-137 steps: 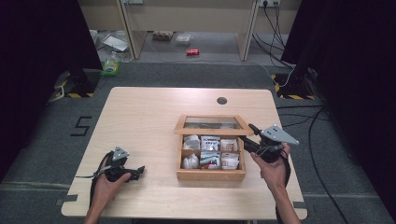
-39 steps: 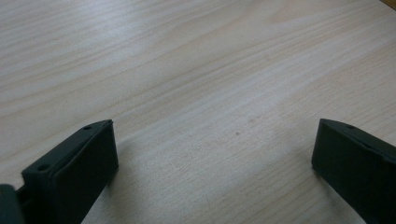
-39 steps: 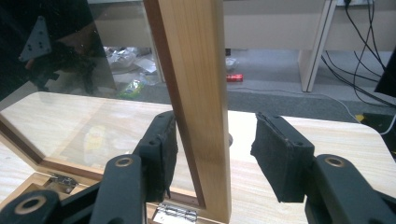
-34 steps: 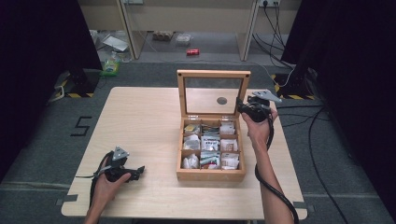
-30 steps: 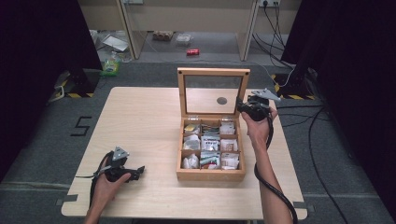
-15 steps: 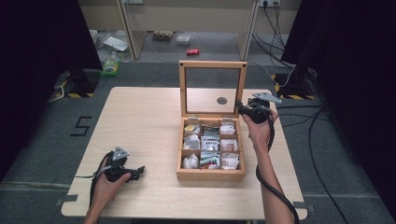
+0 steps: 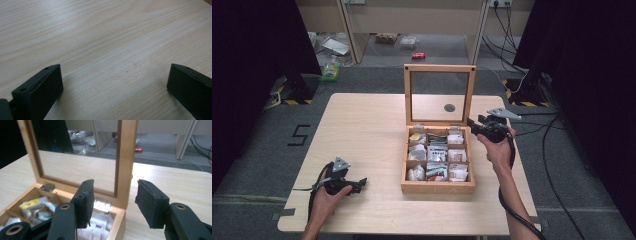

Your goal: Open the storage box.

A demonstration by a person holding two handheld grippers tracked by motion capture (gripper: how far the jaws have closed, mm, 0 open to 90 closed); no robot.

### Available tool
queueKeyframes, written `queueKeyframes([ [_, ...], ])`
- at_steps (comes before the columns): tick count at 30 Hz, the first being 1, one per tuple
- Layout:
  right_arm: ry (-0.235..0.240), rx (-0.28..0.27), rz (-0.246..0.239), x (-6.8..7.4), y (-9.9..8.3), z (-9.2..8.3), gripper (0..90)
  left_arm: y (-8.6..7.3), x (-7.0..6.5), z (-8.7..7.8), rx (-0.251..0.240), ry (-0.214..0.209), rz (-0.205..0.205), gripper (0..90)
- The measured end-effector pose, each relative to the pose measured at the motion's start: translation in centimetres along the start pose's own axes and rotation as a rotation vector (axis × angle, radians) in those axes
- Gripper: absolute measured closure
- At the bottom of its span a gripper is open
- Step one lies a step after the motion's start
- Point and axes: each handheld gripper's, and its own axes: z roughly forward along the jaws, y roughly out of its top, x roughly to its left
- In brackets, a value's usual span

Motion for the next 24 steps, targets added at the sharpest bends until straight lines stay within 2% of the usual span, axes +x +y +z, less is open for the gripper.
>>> queueKeyframes([
  [11, 0.052, -0.003, 0.003, 0.5, -1.5, -1.1, 48.4, 0.0, 0.0, 0.0, 0.001, 0.000, 0.001, 0.0],
  [21, 0.100, -0.021, -0.013, 1.6, -2.2, -2.1, 48.1, 0.0, 0.0, 0.0, 0.001, 0.000, 0.001, 0.0],
  [24, 0.137, -0.009, -0.032, 2.2, -2.6, -2.3, 47.7, 0.0, 0.0, 0.0, 0.000, 0.000, 0.000, 0.0],
])
